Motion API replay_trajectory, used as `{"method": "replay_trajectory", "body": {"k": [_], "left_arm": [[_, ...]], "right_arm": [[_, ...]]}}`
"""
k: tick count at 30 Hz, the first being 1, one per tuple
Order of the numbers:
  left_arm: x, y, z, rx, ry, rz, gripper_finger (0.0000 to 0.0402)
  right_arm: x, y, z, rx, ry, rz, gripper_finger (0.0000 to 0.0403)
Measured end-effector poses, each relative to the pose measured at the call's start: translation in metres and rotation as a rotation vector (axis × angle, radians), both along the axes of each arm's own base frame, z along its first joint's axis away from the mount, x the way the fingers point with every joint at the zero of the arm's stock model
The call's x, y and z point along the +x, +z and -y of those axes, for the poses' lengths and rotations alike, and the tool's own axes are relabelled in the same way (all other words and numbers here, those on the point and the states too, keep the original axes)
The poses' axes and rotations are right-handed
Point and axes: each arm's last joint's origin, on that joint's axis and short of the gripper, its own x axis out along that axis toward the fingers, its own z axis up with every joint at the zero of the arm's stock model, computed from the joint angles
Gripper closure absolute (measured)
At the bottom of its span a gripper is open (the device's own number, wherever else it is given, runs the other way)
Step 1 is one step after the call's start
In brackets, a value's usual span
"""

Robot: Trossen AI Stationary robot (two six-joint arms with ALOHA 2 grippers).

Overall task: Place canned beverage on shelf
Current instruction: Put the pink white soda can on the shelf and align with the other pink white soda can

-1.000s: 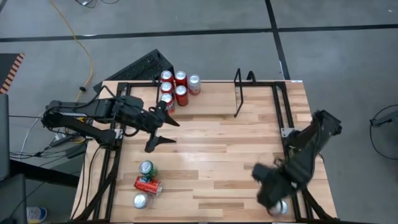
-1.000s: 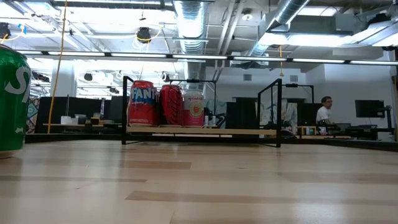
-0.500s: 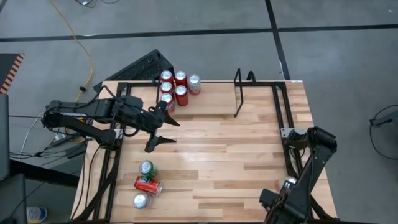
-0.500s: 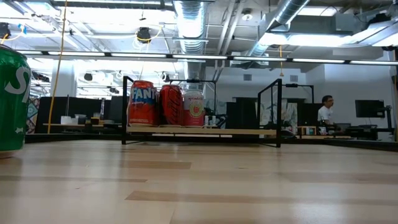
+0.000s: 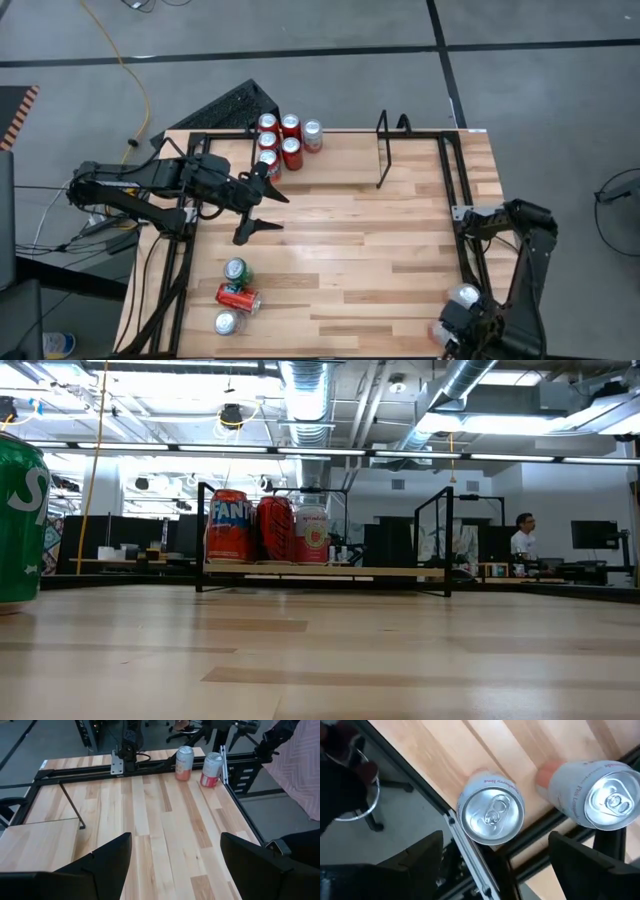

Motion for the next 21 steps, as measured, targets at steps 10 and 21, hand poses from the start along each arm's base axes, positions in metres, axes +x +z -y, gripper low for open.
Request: {"method": "replay_trajectory", "body": {"k": [10,21], "left_arm": [[0.000,0.000,0.000,0.000,0.000,0.000,0.0111],[0.000,0.000,0.000,0.008,0.012,0.000,0.0111]], "right_arm": [[-0.001,-0.029,0.001,-0.040,0.012,-0.018,0.0069],[0.000,-0.058,0.000,-0.011,0.037,-0.006,0.0069]]}}
